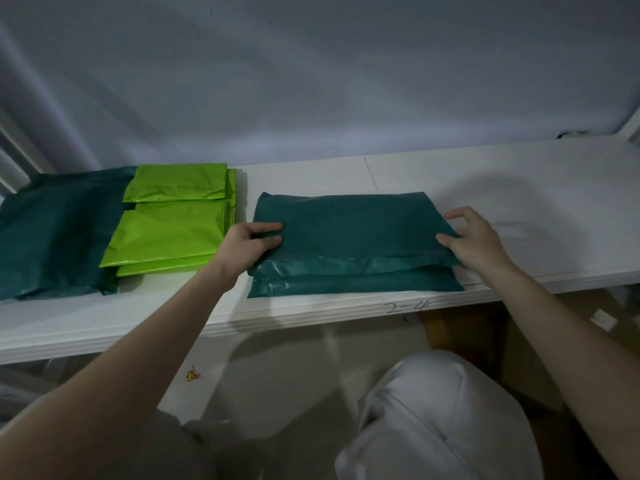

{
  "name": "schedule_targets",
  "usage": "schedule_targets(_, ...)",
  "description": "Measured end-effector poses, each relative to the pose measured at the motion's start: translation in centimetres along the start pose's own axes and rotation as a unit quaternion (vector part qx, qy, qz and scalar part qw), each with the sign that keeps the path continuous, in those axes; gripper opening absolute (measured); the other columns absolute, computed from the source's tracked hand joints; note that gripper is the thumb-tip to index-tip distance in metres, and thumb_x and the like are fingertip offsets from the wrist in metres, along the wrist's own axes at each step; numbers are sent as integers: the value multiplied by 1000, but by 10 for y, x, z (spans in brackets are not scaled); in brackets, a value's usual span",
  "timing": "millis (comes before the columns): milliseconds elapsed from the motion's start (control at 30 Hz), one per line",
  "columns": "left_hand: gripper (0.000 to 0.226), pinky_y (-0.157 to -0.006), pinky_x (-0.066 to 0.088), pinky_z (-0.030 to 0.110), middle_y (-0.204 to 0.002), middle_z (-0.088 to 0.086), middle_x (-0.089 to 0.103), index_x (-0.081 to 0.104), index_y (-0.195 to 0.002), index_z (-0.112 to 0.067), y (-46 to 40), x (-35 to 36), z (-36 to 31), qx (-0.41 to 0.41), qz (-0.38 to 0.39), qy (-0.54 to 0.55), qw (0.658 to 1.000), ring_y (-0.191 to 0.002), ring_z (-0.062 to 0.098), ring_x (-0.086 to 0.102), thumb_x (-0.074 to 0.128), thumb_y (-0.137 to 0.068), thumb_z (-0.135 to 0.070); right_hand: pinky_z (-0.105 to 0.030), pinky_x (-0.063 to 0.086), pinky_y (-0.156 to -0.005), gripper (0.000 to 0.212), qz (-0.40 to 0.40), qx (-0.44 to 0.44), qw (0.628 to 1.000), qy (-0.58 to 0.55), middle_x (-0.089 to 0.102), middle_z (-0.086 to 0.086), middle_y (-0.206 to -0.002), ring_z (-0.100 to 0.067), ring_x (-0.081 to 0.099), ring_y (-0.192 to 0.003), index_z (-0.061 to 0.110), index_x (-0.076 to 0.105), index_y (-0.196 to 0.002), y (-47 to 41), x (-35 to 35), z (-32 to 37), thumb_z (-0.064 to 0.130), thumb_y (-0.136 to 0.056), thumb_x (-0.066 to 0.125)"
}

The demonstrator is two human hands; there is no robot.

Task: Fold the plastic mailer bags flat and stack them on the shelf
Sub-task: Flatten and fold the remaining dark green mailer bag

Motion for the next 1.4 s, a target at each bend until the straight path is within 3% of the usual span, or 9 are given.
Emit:
schedule_targets(200, 44, -80, 53, 23, -117, 6, 61, 55, -130, -14, 0, -2, 9, 22, -21, -69, 997, -91, 17, 62, 63, -87, -9, -29, 47, -66, 26, -2, -30, 998, 60, 64, -16, -103, -28, 61, -80, 21, 56, -113, 5, 9, -8, 10, -90, 59)
schedule_targets(367, 59, -100, 46, 37, -127, 6, 56, 44, -138, -11, -1, -2, 16, 32, -12, -190, 981, -111, 24, 56, 66, -83, -16, -34, 43, -92, 34, 33, -54, 985, 159, 56, -16, -129, -32, 55, -113, 22, 54, -124, 10, 22, -7, 12, -91, 57)
schedule_targets(433, 60, -100, 45, 37, -129, 10, 54, 45, -137, -10, 0, 0, 16, 39, -11, -245, 969, -112, 26, 55, 65, -83, -24, -35, 43, -92, 35, 41, -64, 976, 206, 54, -17, -127, -33, 55, -112, 22, 53, -126, 10, 27, -8, 16, -92, 56)
schedule_targets(533, 60, -107, 33, 30, -138, 15, 39, 43, -138, -7, 1, 2, 16, 35, -26, -310, 950, -125, 29, 42, 62, -85, -28, -37, 44, -92, 36, 50, -58, 965, 251, 46, -15, -119, -33, 53, -105, 18, 51, -129, 10, 32, -11, 19, -93, 52)
schedule_targets(700, 69, -115, 19, 34, -153, 15, 9, 29, -143, -12, -3, 6, -2, 68, -53, -330, 940, -141, 33, 18, 60, -82, -14, -40, 37, -99, 45, 18, -62, 966, 250, 37, -14, -126, -32, 32, -123, 15, 48, -131, 6, 27, 2, 16, -88, 56)
schedule_targets(867, 54, -111, 23, 33, -149, 17, 19, 30, -141, -7, -26, 1, -37, 118, -131, -280, 944, -135, 33, 29, 48, -92, -18, -38, 35, -99, 46, -18, -75, 978, 192, 36, -14, -134, -31, 33, -127, 12, 37, -138, -20, 25, 28, 21, -94, 48)
schedule_targets(1133, 37, -80, 40, 37, -122, 27, 55, 44, -127, 1, -92, -23, -46, 60, -184, -346, 918, -107, 41, 53, 38, -99, -23, -35, 39, -91, 48, -26, 11, 993, 111, 49, -20, -128, -35, 47, -117, 8, 31, -139, -87, 30, 18, 27, -96, 41)
schedule_targets(1333, 31, -80, 43, 31, -113, 19, 65, 63, -109, 1, -121, -23, -37, 53, -166, -342, 924, -104, 33, 58, 50, -94, -23, -26, 31, -80, 35, -23, 64, 995, 70, 50, -14, -129, -29, 47, -117, 3, 45, -128, -116, 36, 10, 19, -97, 39)
schedule_targets(1400, 30, -78, 41, 28, -112, 18, 66, 66, -108, 0, -125, -25, -33, 41, -170, -323, 930, -105, 32, 59, 51, -93, -21, -26, 32, -75, 24, -23, 66, 994, 83, 55, -16, -111, -30, 52, -108, 1, 54, -108, -123, 38, 6, 15, -97, 39)
Point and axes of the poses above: each hand's wrist, its own y-axis away from the middle knuckle, its own x-axis out of the palm, z = x × y, the point moved 9 cm from there along -y, towards the middle knuckle
